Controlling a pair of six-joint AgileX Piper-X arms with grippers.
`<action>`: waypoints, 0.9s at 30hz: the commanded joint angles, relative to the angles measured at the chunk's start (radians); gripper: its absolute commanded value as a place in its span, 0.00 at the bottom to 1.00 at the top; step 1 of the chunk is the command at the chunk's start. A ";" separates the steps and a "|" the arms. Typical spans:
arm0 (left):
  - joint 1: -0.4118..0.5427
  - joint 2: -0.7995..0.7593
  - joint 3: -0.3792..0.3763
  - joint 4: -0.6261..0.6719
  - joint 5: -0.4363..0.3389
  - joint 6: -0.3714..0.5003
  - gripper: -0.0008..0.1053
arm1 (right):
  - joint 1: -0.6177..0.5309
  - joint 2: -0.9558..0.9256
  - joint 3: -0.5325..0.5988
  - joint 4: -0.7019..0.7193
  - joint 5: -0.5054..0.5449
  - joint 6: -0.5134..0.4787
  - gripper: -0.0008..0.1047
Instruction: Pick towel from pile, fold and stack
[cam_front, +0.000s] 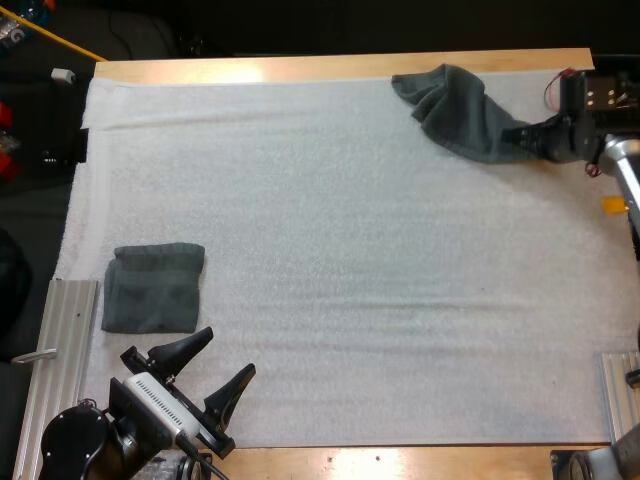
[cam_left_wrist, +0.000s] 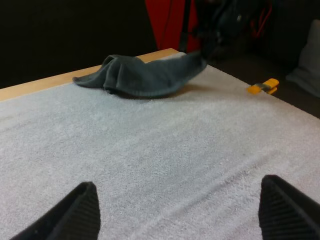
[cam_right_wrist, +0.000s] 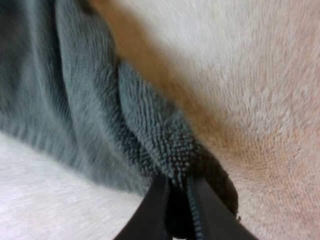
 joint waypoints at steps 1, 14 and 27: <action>-0.005 0.002 -0.005 -0.004 -0.010 -0.009 0.62 | 0.006 -0.048 -0.008 0.019 -0.011 -0.012 0.01; -0.005 0.002 -0.005 -0.003 0.040 -0.014 0.62 | 0.066 -0.335 -0.008 0.068 -0.112 -0.005 0.01; -0.005 0.002 -0.005 0.063 0.040 -0.060 0.62 | 0.260 -0.585 -0.008 0.187 -0.113 -0.006 0.01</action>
